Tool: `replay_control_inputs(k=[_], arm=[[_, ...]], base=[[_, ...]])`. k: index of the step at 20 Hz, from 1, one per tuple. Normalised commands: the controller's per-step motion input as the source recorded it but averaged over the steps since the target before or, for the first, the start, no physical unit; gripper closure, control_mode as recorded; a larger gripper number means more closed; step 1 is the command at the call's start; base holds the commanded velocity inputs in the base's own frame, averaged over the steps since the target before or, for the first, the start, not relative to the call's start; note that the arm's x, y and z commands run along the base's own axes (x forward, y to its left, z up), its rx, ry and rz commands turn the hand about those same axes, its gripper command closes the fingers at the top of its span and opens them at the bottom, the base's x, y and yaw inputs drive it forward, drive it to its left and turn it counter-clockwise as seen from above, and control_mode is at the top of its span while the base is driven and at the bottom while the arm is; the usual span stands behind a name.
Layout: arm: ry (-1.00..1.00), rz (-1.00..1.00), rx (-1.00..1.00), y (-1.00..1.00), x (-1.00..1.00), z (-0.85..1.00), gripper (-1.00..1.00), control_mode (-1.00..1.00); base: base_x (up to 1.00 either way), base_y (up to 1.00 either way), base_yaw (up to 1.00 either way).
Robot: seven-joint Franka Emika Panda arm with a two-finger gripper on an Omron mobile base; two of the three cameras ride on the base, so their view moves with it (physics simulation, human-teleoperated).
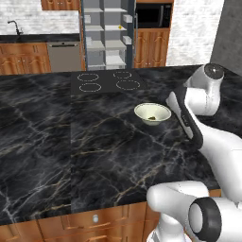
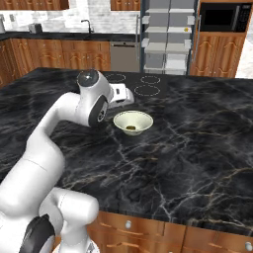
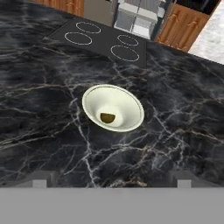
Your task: Retrieve the kiwi and mango from the fridge and place them into the bowl on the dining table.
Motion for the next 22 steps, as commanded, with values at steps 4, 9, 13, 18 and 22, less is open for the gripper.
replay_control_inputs(k=[4,9,13,18,22], arm=[[-0.30,0.09,0.00,0.01,-1.00,0.61,-1.00,-1.00],[-0.25,0.07,0.00,0.03,-0.94,0.51,-1.00,-1.00],[-0.18,-0.01,0.01,0.02,-0.89,0.54,-1.00,-1.00],[-0.09,-0.07,0.00,0.01,-0.86,0.45,-1.00,-1.00],[0.03,0.00,0.03,0.16,-0.29,0.06,-1.00,-1.00]], base=[[0.00,0.00,0.00],[0.00,0.00,0.00],[0.00,0.00,0.00],[0.00,0.00,0.00],[0.00,0.00,0.00]])
